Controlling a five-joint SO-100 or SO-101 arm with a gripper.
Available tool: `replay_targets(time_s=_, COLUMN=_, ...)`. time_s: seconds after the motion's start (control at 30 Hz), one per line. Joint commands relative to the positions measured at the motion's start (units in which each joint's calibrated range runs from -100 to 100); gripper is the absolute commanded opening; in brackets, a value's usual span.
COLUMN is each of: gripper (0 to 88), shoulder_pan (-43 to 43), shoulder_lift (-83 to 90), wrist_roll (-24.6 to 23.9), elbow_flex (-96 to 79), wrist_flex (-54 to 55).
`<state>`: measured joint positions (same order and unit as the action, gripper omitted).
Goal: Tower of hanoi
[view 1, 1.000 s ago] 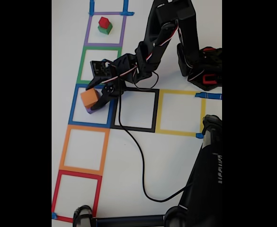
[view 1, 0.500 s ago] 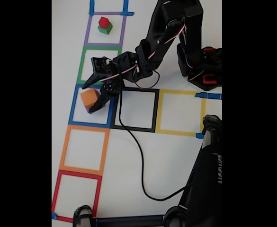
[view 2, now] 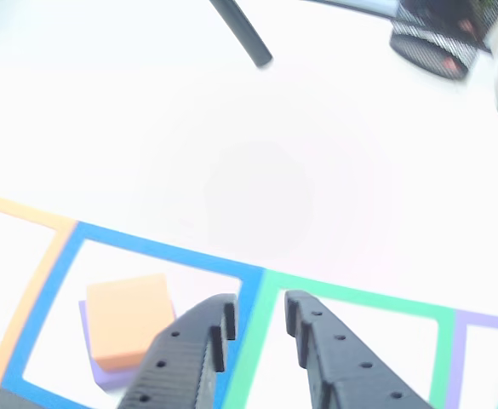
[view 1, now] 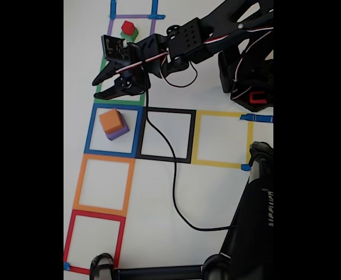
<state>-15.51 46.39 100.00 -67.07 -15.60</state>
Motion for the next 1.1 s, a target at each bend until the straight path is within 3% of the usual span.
replay_targets(time_s=0.0, gripper=0.0, shoulder_pan=8.7, shoulder_lift=12.4, wrist_roll=0.0, elbow_flex=9.0, wrist_flex=-27.9)
replay_targets(time_s=0.23, gripper=0.0, shoulder_pan=22.1, shoulder_lift=10.9, wrist_roll=0.0, elbow_flex=37.6, wrist_flex=-60.5)
replay_targets(time_s=0.53, gripper=0.0, shoulder_pan=35.5, shoulder_lift=-1.4, wrist_roll=0.0, elbow_flex=76.8, wrist_flex=-84.3)
replay_targets(time_s=0.77, gripper=0.1, shoulder_pan=42.7, shoulder_lift=-0.5, wrist_roll=0.0, elbow_flex=71.0, wrist_flex=-82.1)
replay_targets(time_s=1.07, gripper=8.8, shoulder_pan=48.6, shoulder_lift=7.1, wrist_roll=0.0, elbow_flex=35.9, wrist_flex=-53.4)
